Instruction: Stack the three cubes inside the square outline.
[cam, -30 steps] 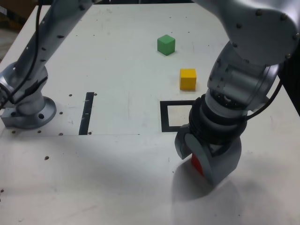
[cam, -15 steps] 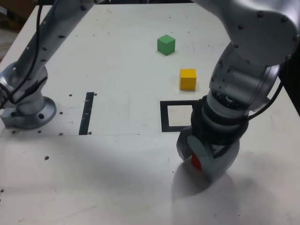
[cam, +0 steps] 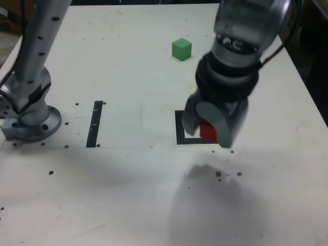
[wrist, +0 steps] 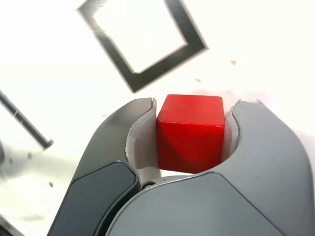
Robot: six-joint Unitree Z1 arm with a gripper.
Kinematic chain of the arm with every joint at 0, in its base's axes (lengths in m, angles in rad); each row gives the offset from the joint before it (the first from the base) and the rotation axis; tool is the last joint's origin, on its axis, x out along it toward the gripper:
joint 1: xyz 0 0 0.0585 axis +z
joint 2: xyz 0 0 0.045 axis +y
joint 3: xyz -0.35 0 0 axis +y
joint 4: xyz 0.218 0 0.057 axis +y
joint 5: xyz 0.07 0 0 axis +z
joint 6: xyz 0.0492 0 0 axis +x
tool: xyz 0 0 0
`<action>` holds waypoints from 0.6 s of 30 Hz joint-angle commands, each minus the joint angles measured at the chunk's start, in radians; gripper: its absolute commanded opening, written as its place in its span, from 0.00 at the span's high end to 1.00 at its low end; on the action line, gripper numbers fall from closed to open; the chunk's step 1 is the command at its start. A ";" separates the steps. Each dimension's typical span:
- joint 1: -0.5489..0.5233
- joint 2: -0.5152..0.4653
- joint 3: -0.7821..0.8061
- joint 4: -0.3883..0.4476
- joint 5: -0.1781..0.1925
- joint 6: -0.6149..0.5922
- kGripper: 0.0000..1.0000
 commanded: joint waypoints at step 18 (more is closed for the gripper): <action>0.171 -0.115 0.392 -0.271 -0.047 -0.220 0.86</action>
